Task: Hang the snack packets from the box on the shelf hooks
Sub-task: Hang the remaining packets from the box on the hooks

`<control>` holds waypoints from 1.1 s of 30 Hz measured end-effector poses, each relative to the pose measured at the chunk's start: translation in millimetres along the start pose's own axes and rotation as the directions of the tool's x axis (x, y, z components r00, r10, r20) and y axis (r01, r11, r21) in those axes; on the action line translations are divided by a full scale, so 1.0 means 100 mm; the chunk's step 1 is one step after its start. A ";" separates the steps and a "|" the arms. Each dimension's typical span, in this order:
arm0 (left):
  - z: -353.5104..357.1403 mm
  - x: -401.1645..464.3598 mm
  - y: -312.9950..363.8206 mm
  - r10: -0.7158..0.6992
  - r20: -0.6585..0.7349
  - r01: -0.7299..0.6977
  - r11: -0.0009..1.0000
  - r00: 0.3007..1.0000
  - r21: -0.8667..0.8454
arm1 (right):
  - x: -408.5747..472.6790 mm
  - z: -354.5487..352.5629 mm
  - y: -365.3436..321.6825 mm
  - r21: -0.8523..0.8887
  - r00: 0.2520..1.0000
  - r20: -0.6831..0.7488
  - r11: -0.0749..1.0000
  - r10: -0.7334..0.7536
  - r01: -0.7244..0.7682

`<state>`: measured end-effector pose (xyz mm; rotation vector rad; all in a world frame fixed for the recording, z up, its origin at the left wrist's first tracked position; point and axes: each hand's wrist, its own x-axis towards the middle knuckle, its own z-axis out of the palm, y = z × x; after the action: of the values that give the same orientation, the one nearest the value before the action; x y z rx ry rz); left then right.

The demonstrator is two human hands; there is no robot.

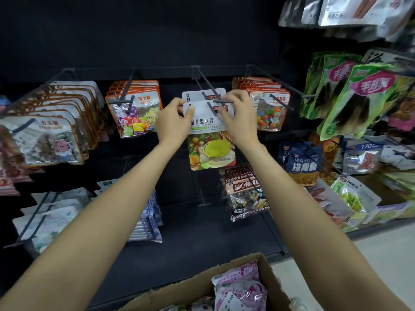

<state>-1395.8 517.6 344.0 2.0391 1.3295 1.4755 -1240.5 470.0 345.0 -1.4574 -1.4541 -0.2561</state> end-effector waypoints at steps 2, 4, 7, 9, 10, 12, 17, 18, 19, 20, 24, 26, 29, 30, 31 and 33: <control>0.09 0.19 -0.03 -0.043 -0.002 0.043 0.999 0.999 0.024 | 0.03 0.15 0.10 -0.188 0.993 0.065 0.976 -0.095 0.106; 0.17 0.38 -0.03 -0.104 -0.013 0.105 0.994 0.994 0.031 | 0.07 0.27 0.18 -0.339 0.970 0.218 0.924 -0.109 0.180; 0.29 0.53 0.01 -0.150 -0.039 0.150 0.989 0.988 0.009 | 0.18 0.41 0.24 -0.464 0.899 0.439 0.855 -0.008 0.234; 0.33 0.47 0.07 -0.103 0.008 0.103 0.994 0.995 -0.037 | 0.22 0.47 0.24 -0.497 0.860 0.510 0.823 0.022 0.274; 0.34 0.39 0.08 -0.075 0.043 0.077 0.996 0.996 -0.052 | 0.21 0.48 0.24 -0.495 0.852 0.524 0.823 0.025 0.280; 0.32 0.15 0.06 -0.008 0.087 0.013 0.999 0.996 -0.049 | 0.10 0.47 0.23 -0.476 0.862 0.507 0.839 0.016 0.264; 0.07 -0.53 -0.03 0.156 0.114 -0.154 0.988 0.981 -0.030 | -0.54 0.22 0.13 -0.271 0.918 0.396 0.952 -0.027 0.145; 0.01 -0.69 -0.05 0.183 0.120 -0.180 0.983 0.976 -0.036 | -0.72 0.15 0.10 -0.233 0.925 0.378 0.965 -0.022 0.119; -0.06 -0.87 -0.07 0.197 0.131 -0.193 0.980 0.972 -0.044 | -0.92 0.07 0.07 -0.204 0.931 0.365 0.974 -0.020 0.101; -0.13 -1.05 -0.09 0.207 0.152 -0.201 0.978 0.967 -0.052 | -1.14 -0.01 0.03 -0.181 0.934 0.356 0.979 -0.023 0.092; -0.40 -1.87 -0.30 0.231 0.290 -0.229 0.972 0.929 -0.042 | -2.09 -0.28 -0.08 -0.131 0.912 0.411 0.990 0.002 0.057; -0.52 -2.31 -0.53 0.202 0.381 -0.212 0.977 0.902 -0.018 | -2.58 -0.33 -0.10 -0.118 0.872 0.487 0.993 0.042 0.018; -0.66 -2.91 -1.02 0.067 0.513 -0.128 0.988 0.856 0.084 | -3.27 -0.30 -0.03 -0.147 0.760 0.639 0.989 0.119 -0.032; -0.69 -3.09 -1.21 -0.002 0.548 -0.088 0.987 0.837 0.137 | -3.48 -0.25 0.02 -0.169 0.704 0.693 0.984 0.154 -0.048; -0.73 -3.24 -1.40 -0.068 0.574 -0.052 0.980 0.816 0.191 | -3.67 -0.19 0.07 -0.196 0.640 0.744 0.978 0.193 -0.066; -0.79 -3.49 -1.74 -0.177 0.602 -0.012 0.955 0.779 0.297 | -3.99 -0.05 0.16 -0.245 0.513 0.818 0.965 0.260 -0.097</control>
<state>-1568.4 307.8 53.3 2.3078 1.3540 0.4766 -1324.0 222.6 43.4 -1.9995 -2.0481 0.5920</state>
